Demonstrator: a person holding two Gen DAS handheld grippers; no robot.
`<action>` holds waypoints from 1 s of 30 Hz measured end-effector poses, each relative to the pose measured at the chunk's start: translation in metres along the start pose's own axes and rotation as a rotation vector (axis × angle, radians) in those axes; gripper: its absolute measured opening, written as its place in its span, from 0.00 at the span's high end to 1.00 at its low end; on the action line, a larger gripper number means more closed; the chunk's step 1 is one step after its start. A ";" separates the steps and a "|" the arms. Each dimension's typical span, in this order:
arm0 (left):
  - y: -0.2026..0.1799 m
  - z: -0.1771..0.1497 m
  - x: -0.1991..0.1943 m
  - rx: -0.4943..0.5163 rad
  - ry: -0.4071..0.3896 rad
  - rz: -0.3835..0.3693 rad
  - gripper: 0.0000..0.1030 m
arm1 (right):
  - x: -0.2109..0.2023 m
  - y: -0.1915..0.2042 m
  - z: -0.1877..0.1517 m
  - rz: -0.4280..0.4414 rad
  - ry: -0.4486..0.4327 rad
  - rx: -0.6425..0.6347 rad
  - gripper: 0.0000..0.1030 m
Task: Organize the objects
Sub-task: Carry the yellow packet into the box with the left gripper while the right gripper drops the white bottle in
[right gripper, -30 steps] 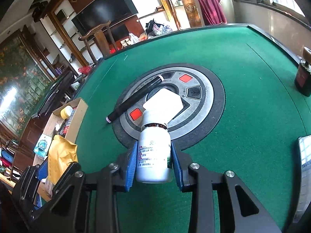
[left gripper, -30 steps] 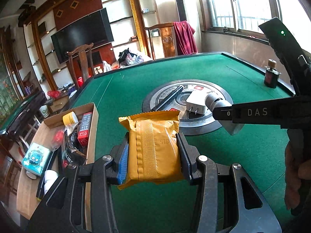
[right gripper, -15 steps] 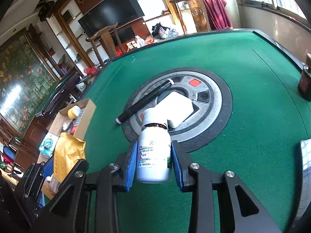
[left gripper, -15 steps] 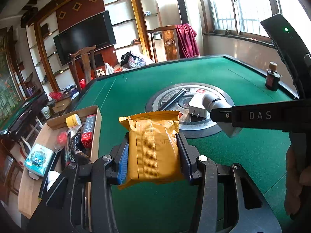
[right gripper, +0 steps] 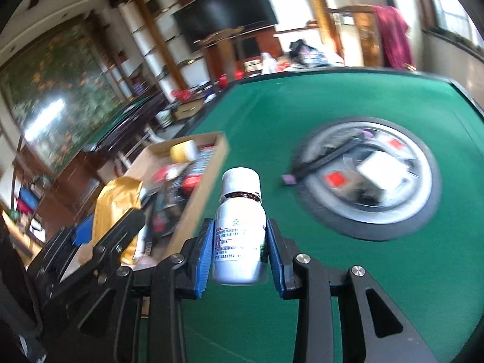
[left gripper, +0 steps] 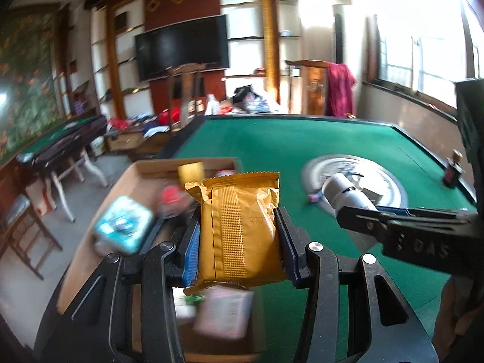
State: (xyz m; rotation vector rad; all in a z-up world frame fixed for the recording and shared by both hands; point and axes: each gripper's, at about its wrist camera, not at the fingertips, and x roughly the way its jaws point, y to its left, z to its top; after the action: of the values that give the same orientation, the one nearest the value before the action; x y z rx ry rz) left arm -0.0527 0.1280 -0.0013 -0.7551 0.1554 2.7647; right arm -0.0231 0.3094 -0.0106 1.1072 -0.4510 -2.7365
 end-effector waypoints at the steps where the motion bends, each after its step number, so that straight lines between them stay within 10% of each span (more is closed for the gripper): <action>1: 0.011 -0.001 -0.001 -0.019 0.003 0.015 0.56 | 0.003 0.010 0.000 0.008 0.003 -0.019 0.67; 14: 0.117 -0.034 0.018 -0.228 0.127 0.122 0.56 | 0.064 0.133 -0.017 0.063 0.090 -0.285 0.67; 30: 0.139 -0.042 0.043 -0.325 0.231 0.064 0.52 | 0.102 0.130 -0.018 0.048 0.165 -0.279 0.66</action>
State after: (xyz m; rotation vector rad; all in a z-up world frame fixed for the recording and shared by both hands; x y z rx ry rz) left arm -0.1080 -0.0021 -0.0547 -1.1701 -0.2361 2.7894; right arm -0.0796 0.1573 -0.0464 1.2139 -0.0688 -2.5398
